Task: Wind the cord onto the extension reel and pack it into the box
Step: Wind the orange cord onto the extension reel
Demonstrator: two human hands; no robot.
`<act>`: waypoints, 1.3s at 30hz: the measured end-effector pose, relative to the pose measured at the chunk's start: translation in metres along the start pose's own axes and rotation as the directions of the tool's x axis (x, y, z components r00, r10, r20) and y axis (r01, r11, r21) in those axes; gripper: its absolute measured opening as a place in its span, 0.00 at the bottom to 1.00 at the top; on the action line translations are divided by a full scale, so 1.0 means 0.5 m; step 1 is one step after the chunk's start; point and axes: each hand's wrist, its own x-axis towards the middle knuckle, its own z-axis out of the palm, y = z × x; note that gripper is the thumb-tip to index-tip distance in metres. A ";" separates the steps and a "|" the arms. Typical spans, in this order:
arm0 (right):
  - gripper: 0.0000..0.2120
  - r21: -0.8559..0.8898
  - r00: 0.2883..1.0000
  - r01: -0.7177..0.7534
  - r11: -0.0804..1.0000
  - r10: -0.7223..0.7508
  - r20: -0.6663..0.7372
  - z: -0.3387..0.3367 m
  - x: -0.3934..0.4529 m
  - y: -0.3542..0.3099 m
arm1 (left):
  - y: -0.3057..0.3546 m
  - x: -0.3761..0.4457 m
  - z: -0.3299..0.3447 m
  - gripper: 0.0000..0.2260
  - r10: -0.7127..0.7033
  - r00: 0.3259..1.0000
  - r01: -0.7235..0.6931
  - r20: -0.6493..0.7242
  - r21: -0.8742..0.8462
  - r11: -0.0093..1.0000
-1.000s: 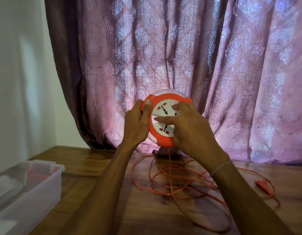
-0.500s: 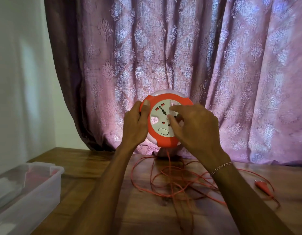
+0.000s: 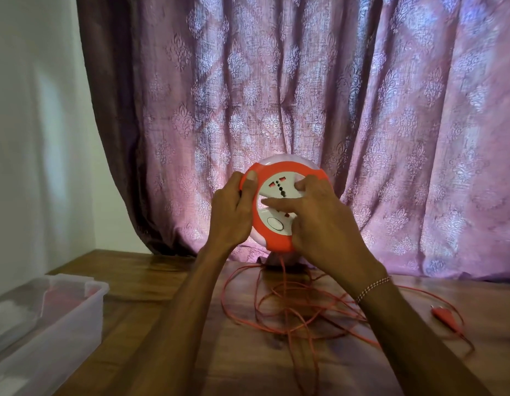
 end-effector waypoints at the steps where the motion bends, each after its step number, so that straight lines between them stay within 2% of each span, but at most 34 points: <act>1: 0.28 0.007 1.000 -0.017 1.000 0.017 -0.011 0.003 -0.002 0.001 | -0.001 0.000 0.001 0.22 0.005 1.000 -0.005 -0.001 0.006 1.000; 9: 0.30 0.110 0.953 -0.217 0.970 0.235 -0.192 0.007 0.002 0.001 | -0.012 0.003 0.010 0.19 0.023 1.000 -0.023 -0.010 0.041 0.999; 14: 0.26 0.042 0.953 -0.214 0.976 0.218 -0.210 -0.001 0.004 -0.003 | -0.013 0.002 0.011 0.19 0.028 0.999 -0.028 -0.015 0.037 0.999; 17: 0.16 0.033 0.958 -0.112 0.993 0.117 -0.263 -0.021 0.004 0.005 | -0.010 0.003 0.010 0.20 0.020 1.000 -0.020 -0.021 0.032 0.999; 19: 0.12 0.066 0.979 0.006 0.998 0.008 -0.205 -0.027 0.007 0.020 | -0.008 0.003 0.008 0.21 0.008 1.000 -0.008 -0.021 0.010 1.000; 21: 0.17 0.109 0.994 0.095 0.989 -0.089 -0.056 -0.031 0.010 0.030 | -0.006 0.002 0.006 0.23 0.006 1.000 -0.006 -0.025 0.000 1.000; 23: 0.23 0.072 0.990 0.086 0.994 -0.093 0.109 -0.033 0.010 0.029 | -0.004 0.002 0.004 0.24 0.001 1.000 -0.001 -0.026 0.005 1.000; 25: 0.27 -0.010 0.981 0.074 0.997 -0.071 0.182 -0.029 0.008 0.023 | -0.001 0.001 0.003 0.23 -0.006 1.000 0.006 -0.016 0.008 1.000; 29: 0.26 -0.087 0.996 0.062 0.994 -0.057 0.063 -0.022 0.005 0.017 | 0.002 -0.001 0.007 0.25 -0.003 1.000 0.003 -0.001 0.010 1.000; 33: 0.26 -0.069 0.998 -0.019 0.997 0.015 -0.065 -0.012 -0.001 0.017 | 0.005 -0.002 0.008 0.25 0.005 1.000 -0.005 -0.022 0.025 1.000; 39: 0.30 -0.027 0.943 -0.186 0.982 0.171 -0.284 -0.001 0.004 0.005 | 0.010 -0.001 0.006 0.26 -0.007 1.000 0.007 -0.026 0.011 1.000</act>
